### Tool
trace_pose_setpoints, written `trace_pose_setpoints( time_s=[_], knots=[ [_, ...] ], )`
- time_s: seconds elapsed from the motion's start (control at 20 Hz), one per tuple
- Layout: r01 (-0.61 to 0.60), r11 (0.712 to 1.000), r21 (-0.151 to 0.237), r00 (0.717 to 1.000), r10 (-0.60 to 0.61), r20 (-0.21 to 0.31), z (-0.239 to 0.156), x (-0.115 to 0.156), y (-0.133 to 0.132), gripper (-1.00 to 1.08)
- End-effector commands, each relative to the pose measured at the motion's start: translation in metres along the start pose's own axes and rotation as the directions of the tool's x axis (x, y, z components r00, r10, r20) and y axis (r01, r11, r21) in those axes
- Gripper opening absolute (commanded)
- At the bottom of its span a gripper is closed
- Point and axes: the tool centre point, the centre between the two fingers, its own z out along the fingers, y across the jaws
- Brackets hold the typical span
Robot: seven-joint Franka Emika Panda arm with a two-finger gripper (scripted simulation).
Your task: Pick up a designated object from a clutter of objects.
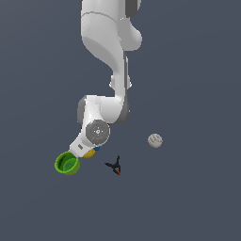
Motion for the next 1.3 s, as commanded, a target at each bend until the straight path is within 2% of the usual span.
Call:
trace_pose_setpoints(
  time_s=[0.0, 0.7, 1.0, 1.25],
  knots=[
    [0.0, 1.0, 0.0, 1.0, 0.0, 0.0, 0.0, 0.0, 0.0, -1.0],
    [0.0, 1.0, -0.001, 1.0, 0.0, -0.001, -0.01, -0.003, -0.008, -1.0],
    [0.0, 1.0, -0.001, 1.0, 0.0, 0.0, -0.034, -0.01, -0.029, -1.0],
    [0.001, 1.0, -0.002, 1.0, -0.001, 0.001, -0.068, -0.019, -0.057, -1.0]
  ],
)
